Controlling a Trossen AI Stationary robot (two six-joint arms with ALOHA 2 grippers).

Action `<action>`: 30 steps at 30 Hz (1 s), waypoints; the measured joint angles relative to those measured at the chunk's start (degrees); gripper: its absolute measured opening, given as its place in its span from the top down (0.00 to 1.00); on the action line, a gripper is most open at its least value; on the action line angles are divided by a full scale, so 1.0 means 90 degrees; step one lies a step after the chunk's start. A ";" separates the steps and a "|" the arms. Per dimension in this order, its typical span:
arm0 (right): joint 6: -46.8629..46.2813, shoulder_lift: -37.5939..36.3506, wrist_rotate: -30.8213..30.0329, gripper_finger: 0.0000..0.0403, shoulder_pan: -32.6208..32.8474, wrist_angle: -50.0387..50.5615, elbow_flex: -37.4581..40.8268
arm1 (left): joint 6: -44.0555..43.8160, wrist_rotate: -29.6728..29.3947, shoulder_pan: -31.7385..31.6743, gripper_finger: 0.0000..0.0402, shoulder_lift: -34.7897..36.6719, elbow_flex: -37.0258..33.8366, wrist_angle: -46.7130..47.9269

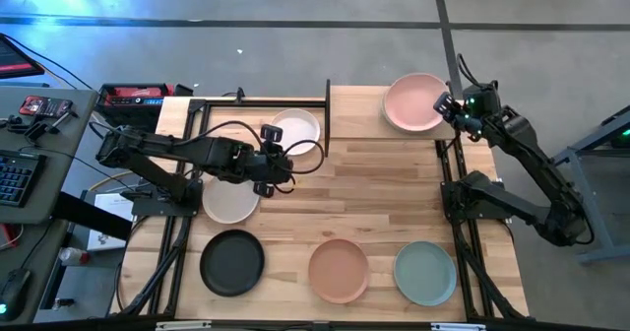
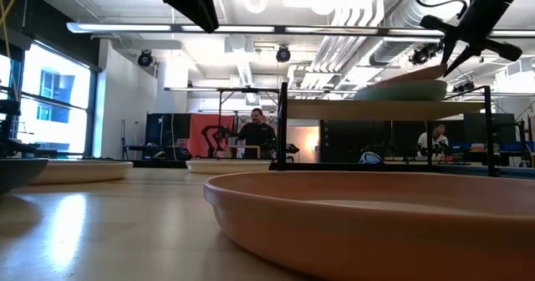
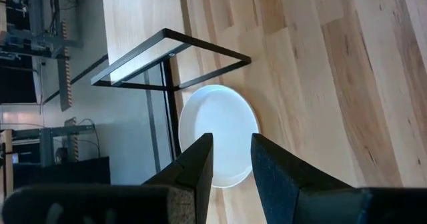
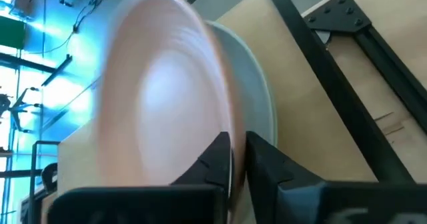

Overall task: Place and stack plates onto a shelf
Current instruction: Stack the light pink plate on top of the light gray plate on the shelf, then stack the black plate on top of the light pink on the shelf

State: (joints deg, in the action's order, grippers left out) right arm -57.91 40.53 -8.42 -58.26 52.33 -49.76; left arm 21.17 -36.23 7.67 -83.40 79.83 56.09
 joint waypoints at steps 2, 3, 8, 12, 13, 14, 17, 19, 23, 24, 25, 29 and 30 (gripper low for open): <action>-0.0008 0.0000 -0.0086 0.91 0.0000 -0.0007 0.0000 | -0.0004 0.0002 -0.0040 0.77 0.0000 0.0000 -0.0011; -0.0007 0.0000 -0.0142 0.89 0.0000 -0.0007 0.0000 | -0.0006 0.0002 -0.0063 0.77 0.0000 0.0000 -0.0018; -0.0007 0.0000 -0.0177 0.79 0.0000 -0.0056 0.0000 | -0.0014 0.0000 -0.0108 0.77 0.0000 0.0000 -0.0017; 0.0021 -0.0006 0.0209 0.75 0.0000 -0.0307 0.0000 | -0.0019 0.0002 -0.0108 0.77 0.0000 0.0000 -0.0017; 0.0046 -0.0012 0.0328 0.75 0.0000 -0.0375 0.0000 | -0.0021 0.0002 -0.0108 0.77 0.0000 0.0000 -0.0017; 0.0075 -0.0017 0.0438 0.75 0.0000 -0.0418 -0.0005 | -0.0023 0.0002 -0.0108 0.77 0.0000 0.0000 -0.0017; 0.0218 -0.0045 0.0621 0.74 0.0001 -0.0357 -0.0007 | -0.0099 0.0002 -0.0108 0.77 0.0000 0.0000 -0.0017; 0.0185 -0.0050 0.0621 0.74 0.0000 -0.0220 -0.0007 | -0.0189 0.0002 -0.0108 0.77 0.0000 0.0000 -0.0015; 0.0163 -0.0052 0.0626 0.74 0.0000 -0.0052 -0.0007 | -0.0234 0.0002 -0.0106 0.77 0.0000 0.0000 -0.0014; 0.0161 -0.0056 0.0644 0.74 0.0000 -0.0047 -0.0007 | -0.0237 0.0002 -0.0106 0.77 0.0000 0.0000 -0.0014; 0.0161 -0.0059 0.0679 0.74 0.0000 -0.0053 -0.0007 | -0.0238 0.0002 -0.0106 0.77 0.0000 0.0000 -0.0014; 0.0199 -0.0184 0.0911 0.74 0.0000 -0.0096 -0.0007 | -0.0238 0.0002 -0.0106 0.77 0.0000 0.0000 -0.0014; 0.0221 -0.0228 0.1003 0.74 0.0009 -0.0142 -0.0007 | -0.0260 0.0002 -0.0106 0.77 0.0000 0.0000 -0.0014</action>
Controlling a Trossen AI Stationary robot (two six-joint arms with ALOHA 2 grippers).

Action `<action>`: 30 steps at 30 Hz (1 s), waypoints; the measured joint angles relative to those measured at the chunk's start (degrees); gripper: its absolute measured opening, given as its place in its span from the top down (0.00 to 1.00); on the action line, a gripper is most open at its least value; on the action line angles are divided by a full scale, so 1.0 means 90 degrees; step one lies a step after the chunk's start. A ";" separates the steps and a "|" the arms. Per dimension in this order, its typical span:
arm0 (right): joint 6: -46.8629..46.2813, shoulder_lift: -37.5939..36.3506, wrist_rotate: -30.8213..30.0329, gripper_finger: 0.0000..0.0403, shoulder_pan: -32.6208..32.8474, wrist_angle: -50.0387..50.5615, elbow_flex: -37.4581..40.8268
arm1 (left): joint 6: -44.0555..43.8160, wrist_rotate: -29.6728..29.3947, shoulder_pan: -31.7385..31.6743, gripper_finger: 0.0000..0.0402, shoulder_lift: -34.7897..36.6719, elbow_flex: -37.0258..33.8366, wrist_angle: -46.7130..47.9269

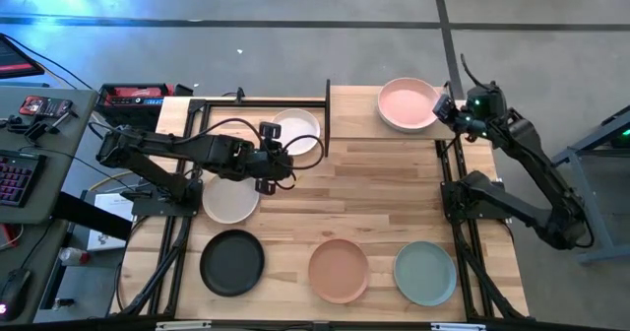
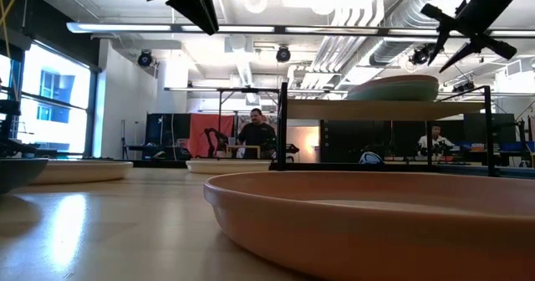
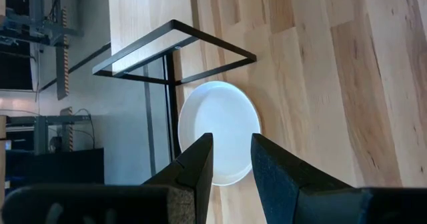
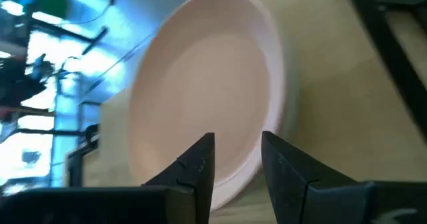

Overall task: Place and stack plates onto a shelf
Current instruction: Stack the black plate on top of the light pink on the shelf

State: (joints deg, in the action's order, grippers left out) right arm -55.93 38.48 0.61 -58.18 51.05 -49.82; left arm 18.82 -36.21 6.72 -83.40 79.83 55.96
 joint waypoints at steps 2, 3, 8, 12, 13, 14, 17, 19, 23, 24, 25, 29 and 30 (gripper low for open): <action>0.0060 -0.0081 0.0315 0.74 0.0048 -0.0162 0.0000 | -0.0145 0.0000 0.0000 0.77 0.0000 0.0000 0.0004; 0.0071 -0.0117 0.0498 0.74 0.0082 -0.0268 0.0000 | -0.0245 0.0000 0.0000 0.77 0.0000 0.0000 0.0012; 0.0031 -0.0275 0.1534 0.74 0.0555 -0.1041 0.0000 | -0.1025 0.0283 0.0000 0.77 0.0000 0.0000 0.0351; -0.0219 -0.0240 0.1792 0.74 0.1327 -0.1579 0.0000 | -0.1855 0.0830 0.0000 0.77 0.0000 0.0000 0.1001; -0.0257 -0.0223 0.1784 0.74 0.1557 -0.1696 0.0000 | -0.2052 0.0958 0.0000 0.77 0.0000 0.0000 0.1138; -0.0292 -0.0188 0.1753 0.74 0.1775 -0.1798 0.0000 | -0.2251 0.1090 0.0000 0.77 0.0000 -0.0001 0.1260; -0.0520 -0.0056 0.1452 0.74 0.2522 -0.2144 0.0000 | -0.2827 0.1474 0.0001 0.77 0.0000 -0.0002 0.1530; -0.0647 0.0085 0.1193 0.74 0.3026 -0.2305 0.0000 | -0.3121 0.1770 0.0007 0.77 0.0000 -0.0002 0.1712; -0.0917 0.0409 0.0617 0.74 0.3889 -0.2430 0.0000 | -0.3498 0.2183 0.0010 0.77 0.0000 -0.0062 0.1931; -0.0968 0.0500 0.0509 0.74 0.4081 -0.2436 0.0000 | -0.3613 0.2196 0.0010 0.77 0.0000 -0.0122 0.1932; -0.1048 0.0605 0.0387 0.74 0.4273 -0.2431 0.0002 | -0.3732 0.2205 0.0010 0.77 -0.0001 -0.0179 0.1967; -0.1382 0.1034 0.0094 0.74 0.5028 -0.2508 0.0002 | -0.4168 0.2486 0.0012 0.77 0.0000 -0.0401 0.2166; -0.1456 0.1146 0.0025 0.74 0.5201 -0.2569 0.0002 | -0.4272 0.2629 0.0018 0.77 0.0000 -0.0489 0.2157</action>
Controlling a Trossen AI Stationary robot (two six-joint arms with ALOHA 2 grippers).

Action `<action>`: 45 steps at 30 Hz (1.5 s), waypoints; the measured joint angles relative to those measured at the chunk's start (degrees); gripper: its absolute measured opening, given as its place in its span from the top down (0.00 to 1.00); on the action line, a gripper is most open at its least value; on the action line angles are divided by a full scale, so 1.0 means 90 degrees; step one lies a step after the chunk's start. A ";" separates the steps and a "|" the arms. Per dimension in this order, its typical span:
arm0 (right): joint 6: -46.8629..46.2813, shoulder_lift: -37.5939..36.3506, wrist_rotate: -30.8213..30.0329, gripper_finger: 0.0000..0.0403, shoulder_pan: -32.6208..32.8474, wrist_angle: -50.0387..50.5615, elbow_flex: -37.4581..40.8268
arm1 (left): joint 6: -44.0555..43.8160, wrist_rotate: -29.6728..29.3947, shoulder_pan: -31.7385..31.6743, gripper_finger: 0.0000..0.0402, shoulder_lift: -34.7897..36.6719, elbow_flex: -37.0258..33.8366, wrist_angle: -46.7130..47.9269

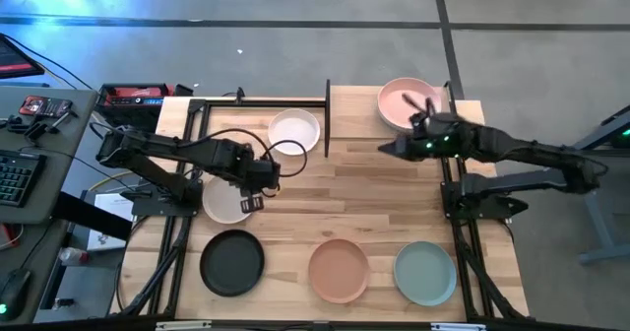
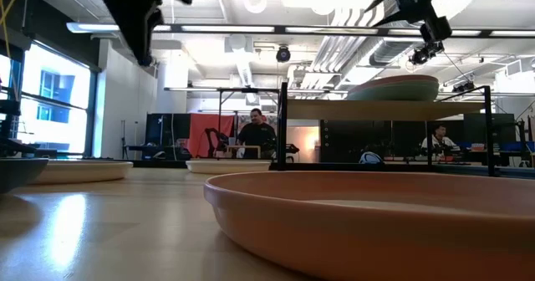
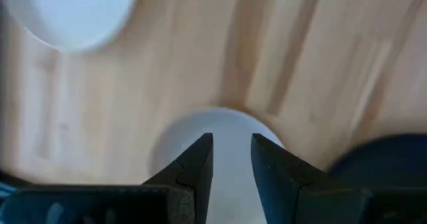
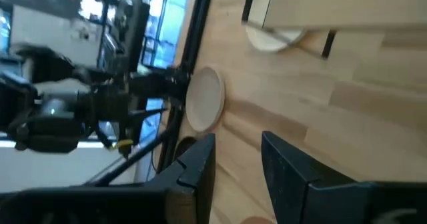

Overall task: Place and stack plates onto a shelf
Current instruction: Stack the black plate on top of the light pink on the shelf

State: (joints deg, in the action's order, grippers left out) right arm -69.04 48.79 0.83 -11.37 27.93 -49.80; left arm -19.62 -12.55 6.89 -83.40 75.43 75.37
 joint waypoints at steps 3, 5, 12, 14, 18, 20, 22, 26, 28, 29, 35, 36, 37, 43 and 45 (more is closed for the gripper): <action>-0.0278 0.0329 -0.0243 0.74 0.0508 -0.0190 0.0000 | -0.0328 0.0337 0.0055 0.77 0.0000 -0.0252 0.0010; -0.0381 0.0542 -0.0369 0.74 0.0813 -0.0374 0.0000 | -0.0416 0.0455 0.0151 0.77 0.0000 -0.0418 -0.0014; -0.0639 0.1268 -0.0719 0.74 0.1685 -0.1150 0.0001 | -0.0311 0.0531 0.0726 0.77 0.0000 -0.1061 -0.0339; -0.0640 0.1453 -0.0780 0.74 0.1878 -0.1409 0.0002 | -0.0124 0.0529 0.0927 0.77 0.0000 -0.1229 -0.0468; -0.0665 0.1790 -0.0898 0.74 0.2187 -0.1781 0.0002 | 0.0189 0.0531 0.1319 0.77 0.0000 -0.1538 -0.0930; -0.0665 0.1929 -0.0968 0.74 0.2303 -0.1911 0.0002 | 0.0347 0.0531 0.1503 0.77 0.0000 -0.1664 -0.1131; -0.0665 0.2053 -0.1048 0.74 0.2400 -0.1961 0.0002 | 0.0547 0.0529 0.1673 0.77 0.0000 -0.1774 -0.1309; -0.0665 0.2230 -0.1076 0.74 0.2517 -0.1981 0.0005 | 0.0932 0.0529 0.1967 0.77 0.0000 -0.2111 -0.1941; -0.0665 0.2279 -0.1070 0.74 0.2546 -0.1983 0.0005 | 0.1076 0.0529 0.2079 0.77 0.0000 -0.2277 -0.2185; -0.0665 0.2292 -0.1070 0.74 0.2568 -0.1989 0.0005 | 0.1100 0.0529 0.2117 0.77 0.0000 -0.2355 -0.2328; -0.0665 0.2295 -0.1007 0.74 0.2605 -0.1992 0.0005 | 0.1152 0.0529 0.2183 0.77 -0.0019 -0.2599 -0.2779; -0.0665 0.2295 -0.0964 0.74 0.2605 -0.1992 0.0005 | 0.1213 0.0529 0.2182 0.77 -0.0037 -0.2615 -0.2849; -0.0665 0.2295 -0.0942 0.74 0.2605 -0.1990 0.0005 | 0.1277 0.0529 0.2184 0.77 -0.0048 -0.2633 -0.2884; -0.0621 0.2295 -0.0903 0.74 0.2605 -0.1990 0.0005 | 0.1436 0.0776 0.2188 0.77 -0.0049 -0.2897 -0.3096; -0.0617 0.2295 -0.0868 0.74 0.2605 -0.1988 0.0005 | 0.1369 0.0839 0.2189 0.77 -0.0049 -0.3030 -0.3242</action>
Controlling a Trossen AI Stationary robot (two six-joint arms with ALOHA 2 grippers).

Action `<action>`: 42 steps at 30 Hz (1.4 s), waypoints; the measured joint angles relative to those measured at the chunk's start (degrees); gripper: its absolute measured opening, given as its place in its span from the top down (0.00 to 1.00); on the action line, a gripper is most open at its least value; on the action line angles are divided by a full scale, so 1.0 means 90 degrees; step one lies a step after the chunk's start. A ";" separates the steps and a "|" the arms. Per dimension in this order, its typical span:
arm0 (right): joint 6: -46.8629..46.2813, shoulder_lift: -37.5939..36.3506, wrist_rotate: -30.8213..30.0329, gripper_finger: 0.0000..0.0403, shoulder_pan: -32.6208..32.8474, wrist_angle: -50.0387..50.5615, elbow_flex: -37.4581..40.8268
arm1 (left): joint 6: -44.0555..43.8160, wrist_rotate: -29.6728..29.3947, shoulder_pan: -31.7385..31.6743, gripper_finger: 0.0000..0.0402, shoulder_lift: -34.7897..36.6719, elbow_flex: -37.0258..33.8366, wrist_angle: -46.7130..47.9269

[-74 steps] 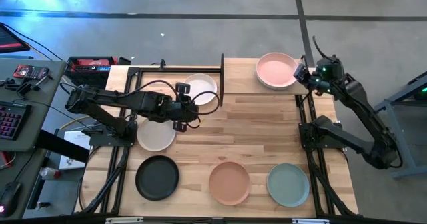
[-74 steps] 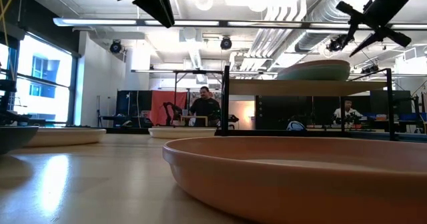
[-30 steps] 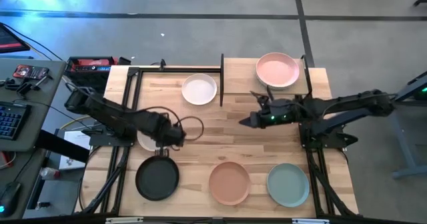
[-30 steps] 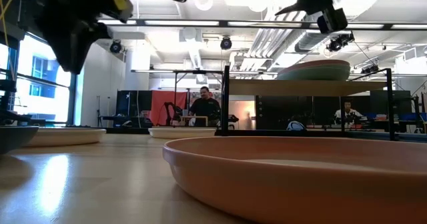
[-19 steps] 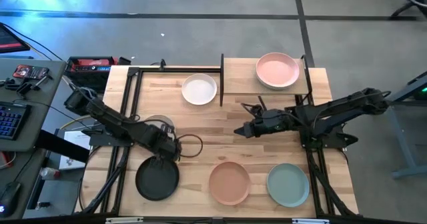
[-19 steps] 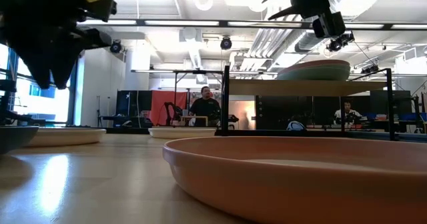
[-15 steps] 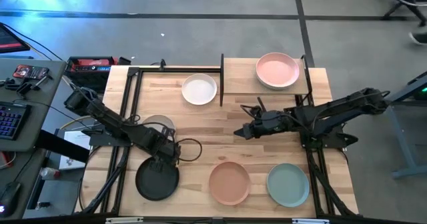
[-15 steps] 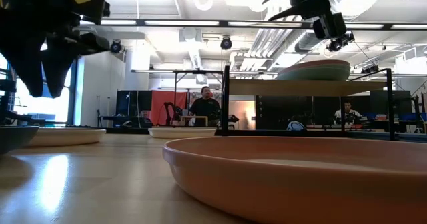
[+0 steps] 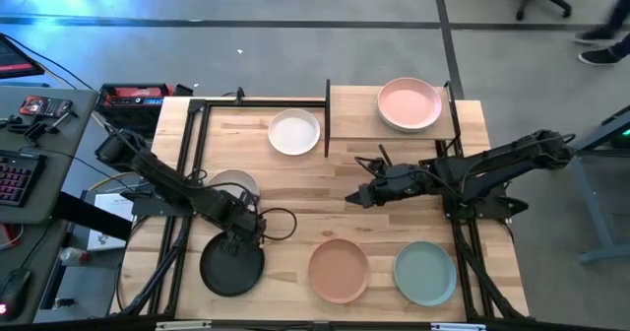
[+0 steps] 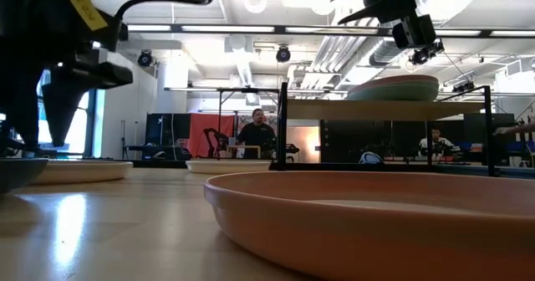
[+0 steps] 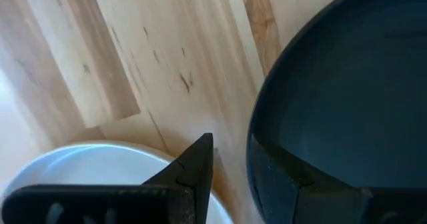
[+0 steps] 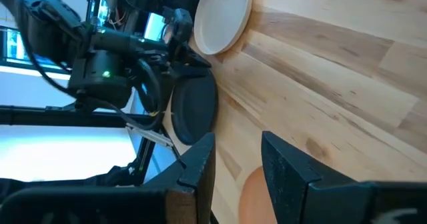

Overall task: Place and stack plates onto a shelf
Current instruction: Stack the black plate on top of the light pink on the shelf

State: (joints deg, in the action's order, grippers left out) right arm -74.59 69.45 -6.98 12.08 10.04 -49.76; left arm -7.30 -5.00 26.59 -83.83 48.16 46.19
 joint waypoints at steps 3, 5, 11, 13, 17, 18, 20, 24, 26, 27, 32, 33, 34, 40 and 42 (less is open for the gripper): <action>0.0000 0.0000 0.0012 0.74 0.0000 0.0000 0.0000 | -0.0013 0.0095 0.0000 0.77 0.0000 -0.0145 -0.0148; 0.0000 0.0000 0.0012 0.74 0.0000 -0.0002 0.0000 | -0.0013 0.0132 0.0002 0.77 0.0000 -0.0213 -0.0200; 0.0000 0.0000 0.0014 0.74 0.0000 -0.0002 0.0000 | -0.0064 0.0297 0.0002 0.77 0.0000 -0.0475 -0.0443; 0.0000 0.0000 0.0013 0.74 0.0000 -0.0001 0.0000 | -0.0064 0.0290 0.0002 0.77 0.0000 -0.0527 -0.0449; 0.0000 0.0000 0.0009 0.74 0.0000 -0.0002 0.0000 | -0.0063 0.0292 0.0001 0.77 0.0000 -0.0582 -0.0485; 0.0000 0.0000 0.0004 0.74 0.0000 -0.0002 0.0000 | -0.0058 0.0319 0.0000 0.77 0.0000 -0.0585 -0.0497; 0.0000 0.0000 -0.0024 0.74 0.0000 -0.0002 0.0000 | -0.0013 0.0384 0.0002 0.77 0.0000 -0.0585 -0.0520; 0.0000 0.0000 -0.0143 0.74 0.0000 -0.0003 0.0000 | -0.0003 0.0390 0.0002 0.77 -0.0036 -0.0585 -0.0663; 0.0000 0.0000 -0.0177 0.74 0.0000 -0.0006 0.0000 | -0.0003 0.0389 0.0002 0.77 -0.0086 -0.0585 -0.0746; -0.0007 0.0000 -0.0180 0.74 -0.0002 -0.0022 0.0000 | -0.0003 0.0386 0.0000 0.77 -0.0121 -0.0585 -0.0775; -0.0019 -0.0002 -0.0180 0.74 0.0000 -0.0097 0.0000 | 0.0019 0.0380 0.0002 0.77 -0.0337 -0.0583 -0.0813; -0.0019 -0.0002 -0.0180 0.74 0.0000 -0.0129 0.0000 | 0.0040 0.0380 0.0002 0.77 -0.0375 -0.0583 -0.0807; -0.0019 -0.0002 -0.0182 0.74 -0.0001 -0.0134 0.0000 | 0.0042 0.0382 0.0002 0.77 -0.0416 -0.0583 -0.0825; -0.0018 -0.0002 -0.0197 0.74 0.0000 -0.0148 0.0000 | 0.0048 0.0353 0.0002 0.78 -0.0435 -0.0580 -0.0907; -0.0011 -0.0002 -0.0225 0.74 0.0000 -0.0148 0.0000 | 0.0050 0.0369 0.0002 0.79 -0.0435 -0.0580 -0.0917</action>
State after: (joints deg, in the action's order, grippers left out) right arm -74.69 69.43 -9.01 12.08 8.71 -49.76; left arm -6.86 -1.68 26.61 -87.74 42.94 37.94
